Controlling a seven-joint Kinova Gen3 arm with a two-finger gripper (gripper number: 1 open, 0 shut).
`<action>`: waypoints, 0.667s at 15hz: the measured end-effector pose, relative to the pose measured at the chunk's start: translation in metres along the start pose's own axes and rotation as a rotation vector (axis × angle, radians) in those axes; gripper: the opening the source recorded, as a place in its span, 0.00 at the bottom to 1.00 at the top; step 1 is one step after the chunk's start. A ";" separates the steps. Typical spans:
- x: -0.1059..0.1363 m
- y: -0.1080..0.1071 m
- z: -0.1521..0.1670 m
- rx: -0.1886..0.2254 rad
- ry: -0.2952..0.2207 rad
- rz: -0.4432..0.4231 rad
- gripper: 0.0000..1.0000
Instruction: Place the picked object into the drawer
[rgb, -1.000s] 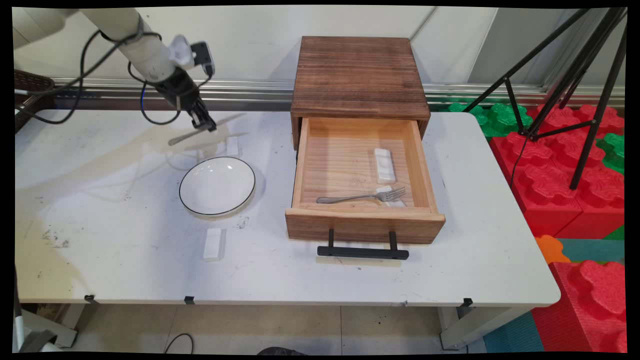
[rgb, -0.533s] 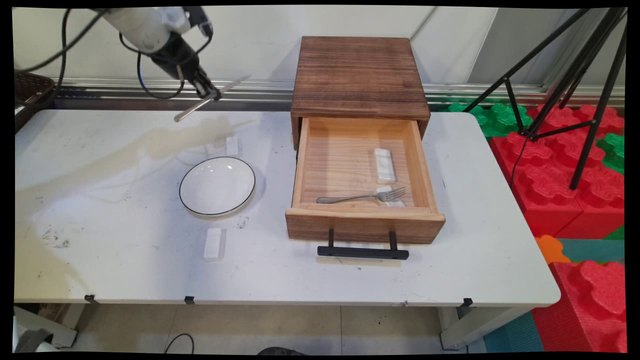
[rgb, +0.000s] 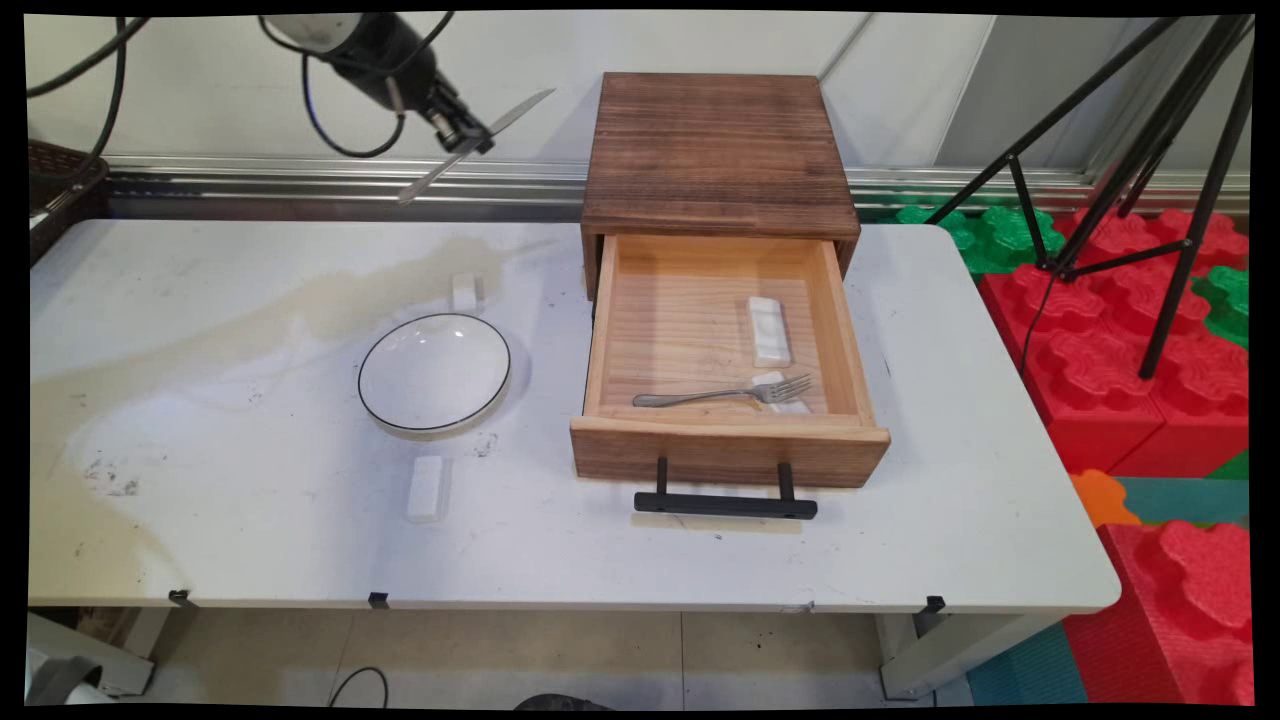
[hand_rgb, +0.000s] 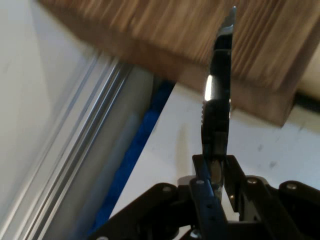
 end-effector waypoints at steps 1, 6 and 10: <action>0.008 0.007 -0.004 -0.005 0.018 0.009 0.00; 0.040 0.037 -0.014 -0.041 0.081 0.047 0.00; 0.067 0.063 -0.017 -0.079 0.119 0.074 0.00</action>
